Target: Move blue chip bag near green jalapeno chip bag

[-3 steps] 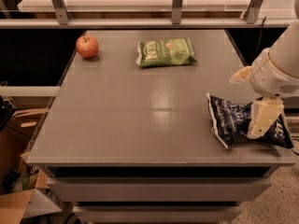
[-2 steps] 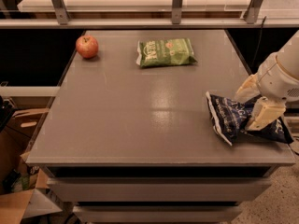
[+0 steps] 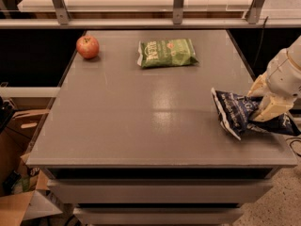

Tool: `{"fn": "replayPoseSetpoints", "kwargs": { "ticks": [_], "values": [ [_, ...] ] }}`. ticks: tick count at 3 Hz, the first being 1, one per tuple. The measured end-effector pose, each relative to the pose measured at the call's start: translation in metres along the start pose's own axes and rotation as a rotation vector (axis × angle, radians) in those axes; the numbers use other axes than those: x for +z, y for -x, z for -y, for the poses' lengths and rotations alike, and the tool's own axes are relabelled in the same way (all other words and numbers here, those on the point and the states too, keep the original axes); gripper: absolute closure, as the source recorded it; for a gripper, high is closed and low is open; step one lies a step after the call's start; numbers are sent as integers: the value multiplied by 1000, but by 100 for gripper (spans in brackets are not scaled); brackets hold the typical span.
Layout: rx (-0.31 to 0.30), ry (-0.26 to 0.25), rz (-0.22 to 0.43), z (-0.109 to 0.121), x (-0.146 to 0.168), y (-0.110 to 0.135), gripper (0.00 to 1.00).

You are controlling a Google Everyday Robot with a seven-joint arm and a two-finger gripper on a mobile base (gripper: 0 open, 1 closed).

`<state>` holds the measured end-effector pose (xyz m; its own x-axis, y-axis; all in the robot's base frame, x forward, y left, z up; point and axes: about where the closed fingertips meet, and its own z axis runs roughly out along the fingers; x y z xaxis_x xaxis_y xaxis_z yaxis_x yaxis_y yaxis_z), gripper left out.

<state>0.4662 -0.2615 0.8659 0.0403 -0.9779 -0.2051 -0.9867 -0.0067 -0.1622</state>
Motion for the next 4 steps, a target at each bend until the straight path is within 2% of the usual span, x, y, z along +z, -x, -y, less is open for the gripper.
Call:
{"fn": "replayPoseSetpoints", "kwargs": {
  "ticks": [1, 2, 3, 4],
  "values": [
    [17, -60, -33, 17, -20, -4, 100],
    [55, -151, -76, 41, -46, -7, 100],
    [55, -151, -76, 41, -46, -7, 100],
    [17, -171, -83, 60, -46, -4, 100]
  ]
}}
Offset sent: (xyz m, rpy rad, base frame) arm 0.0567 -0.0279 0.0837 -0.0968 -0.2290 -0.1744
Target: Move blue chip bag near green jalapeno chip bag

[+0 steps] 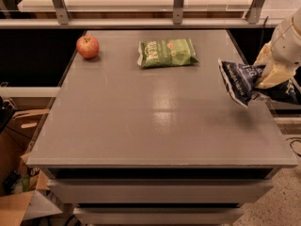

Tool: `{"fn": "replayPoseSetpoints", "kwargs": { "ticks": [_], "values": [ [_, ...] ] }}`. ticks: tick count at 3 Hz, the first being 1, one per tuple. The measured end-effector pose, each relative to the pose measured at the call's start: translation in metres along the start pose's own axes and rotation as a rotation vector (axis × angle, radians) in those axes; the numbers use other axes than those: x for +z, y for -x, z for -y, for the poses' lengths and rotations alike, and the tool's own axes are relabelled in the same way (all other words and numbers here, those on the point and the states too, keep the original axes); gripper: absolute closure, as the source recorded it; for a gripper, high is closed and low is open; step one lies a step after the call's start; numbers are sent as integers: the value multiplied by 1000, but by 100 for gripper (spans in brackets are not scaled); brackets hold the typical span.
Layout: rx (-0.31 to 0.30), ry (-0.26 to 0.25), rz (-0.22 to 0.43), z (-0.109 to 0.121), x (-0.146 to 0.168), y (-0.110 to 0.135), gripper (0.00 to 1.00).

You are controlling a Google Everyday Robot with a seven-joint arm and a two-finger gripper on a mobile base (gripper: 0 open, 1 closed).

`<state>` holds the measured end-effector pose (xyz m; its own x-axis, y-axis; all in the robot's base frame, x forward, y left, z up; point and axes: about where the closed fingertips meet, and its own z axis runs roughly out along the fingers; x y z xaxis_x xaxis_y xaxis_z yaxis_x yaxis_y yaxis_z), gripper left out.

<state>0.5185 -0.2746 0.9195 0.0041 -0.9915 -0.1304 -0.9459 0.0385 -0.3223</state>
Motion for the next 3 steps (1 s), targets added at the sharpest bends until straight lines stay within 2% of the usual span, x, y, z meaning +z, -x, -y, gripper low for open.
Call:
{"fn": "replayPoseSetpoints", "kwargs": {
  "ticks": [1, 2, 3],
  "values": [
    [-57, -33, -4, 38, 8, 12, 100],
    [-87, -85, -13, 80, 17, 25, 100],
    [-89, -132, -13, 120, 29, 31, 100]
  ]
}}
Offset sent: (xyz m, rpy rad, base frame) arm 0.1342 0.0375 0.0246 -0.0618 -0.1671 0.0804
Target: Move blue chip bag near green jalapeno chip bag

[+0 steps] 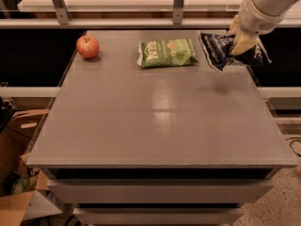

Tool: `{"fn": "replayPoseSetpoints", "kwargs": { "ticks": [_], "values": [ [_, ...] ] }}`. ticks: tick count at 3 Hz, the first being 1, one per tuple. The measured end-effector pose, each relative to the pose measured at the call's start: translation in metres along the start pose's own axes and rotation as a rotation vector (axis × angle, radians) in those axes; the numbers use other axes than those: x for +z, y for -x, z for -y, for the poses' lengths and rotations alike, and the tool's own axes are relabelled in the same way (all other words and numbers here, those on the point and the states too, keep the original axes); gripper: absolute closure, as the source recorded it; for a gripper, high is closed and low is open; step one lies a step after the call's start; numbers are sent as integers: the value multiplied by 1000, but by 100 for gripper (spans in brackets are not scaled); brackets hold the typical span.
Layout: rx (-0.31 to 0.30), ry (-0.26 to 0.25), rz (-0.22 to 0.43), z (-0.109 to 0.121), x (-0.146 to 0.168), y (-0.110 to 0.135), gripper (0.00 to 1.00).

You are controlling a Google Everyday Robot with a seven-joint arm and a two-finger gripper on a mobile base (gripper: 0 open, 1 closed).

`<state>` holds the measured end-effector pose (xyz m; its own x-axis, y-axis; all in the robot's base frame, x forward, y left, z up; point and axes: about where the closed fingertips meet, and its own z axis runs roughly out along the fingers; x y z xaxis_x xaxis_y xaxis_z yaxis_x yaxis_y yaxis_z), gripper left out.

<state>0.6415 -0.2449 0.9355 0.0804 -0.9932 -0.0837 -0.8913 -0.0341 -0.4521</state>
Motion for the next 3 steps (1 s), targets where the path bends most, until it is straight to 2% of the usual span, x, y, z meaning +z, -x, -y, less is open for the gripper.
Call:
{"fn": "replayPoseSetpoints", "kwargs": {
  "ticks": [1, 2, 3],
  "values": [
    [28, -42, 6, 32, 19, 0, 100],
    [58, -59, 17, 53, 38, 1, 83],
    [83, -69, 27, 64, 47, -2, 59]
  ]
}}
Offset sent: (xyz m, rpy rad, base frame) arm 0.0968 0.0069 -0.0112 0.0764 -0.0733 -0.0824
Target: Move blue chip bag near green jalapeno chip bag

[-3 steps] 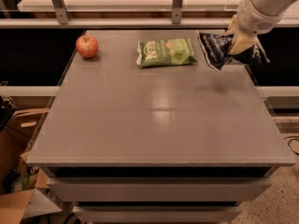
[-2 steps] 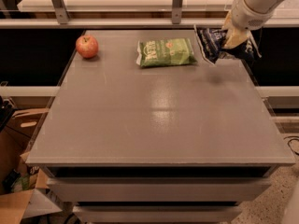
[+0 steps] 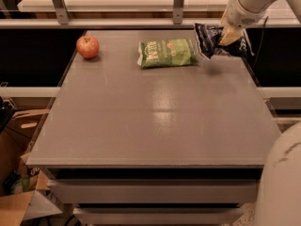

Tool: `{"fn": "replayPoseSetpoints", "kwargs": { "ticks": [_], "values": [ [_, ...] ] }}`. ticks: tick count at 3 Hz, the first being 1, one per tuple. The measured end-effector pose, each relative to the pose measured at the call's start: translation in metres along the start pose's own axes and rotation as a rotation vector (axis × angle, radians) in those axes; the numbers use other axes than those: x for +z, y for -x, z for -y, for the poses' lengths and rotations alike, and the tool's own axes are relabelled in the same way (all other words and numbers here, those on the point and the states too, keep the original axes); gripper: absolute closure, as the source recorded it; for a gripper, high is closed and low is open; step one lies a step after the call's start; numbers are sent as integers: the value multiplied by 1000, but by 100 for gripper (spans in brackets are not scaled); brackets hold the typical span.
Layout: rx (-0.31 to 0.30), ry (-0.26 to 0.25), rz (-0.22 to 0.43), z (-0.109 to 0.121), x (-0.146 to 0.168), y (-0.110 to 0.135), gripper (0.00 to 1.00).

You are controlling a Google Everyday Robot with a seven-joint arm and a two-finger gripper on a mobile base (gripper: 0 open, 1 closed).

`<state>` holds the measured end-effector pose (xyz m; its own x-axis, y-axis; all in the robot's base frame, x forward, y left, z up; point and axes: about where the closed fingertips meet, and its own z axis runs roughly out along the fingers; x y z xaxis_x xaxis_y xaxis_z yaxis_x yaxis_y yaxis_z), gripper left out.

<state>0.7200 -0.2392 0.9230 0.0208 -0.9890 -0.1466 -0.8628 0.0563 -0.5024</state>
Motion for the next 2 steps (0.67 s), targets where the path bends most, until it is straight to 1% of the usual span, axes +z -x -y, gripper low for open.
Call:
{"fn": "replayPoseSetpoints", "kwargs": {
  "ticks": [2],
  "values": [
    [17, -2, 24, 7, 9, -2, 12]
  ]
}}
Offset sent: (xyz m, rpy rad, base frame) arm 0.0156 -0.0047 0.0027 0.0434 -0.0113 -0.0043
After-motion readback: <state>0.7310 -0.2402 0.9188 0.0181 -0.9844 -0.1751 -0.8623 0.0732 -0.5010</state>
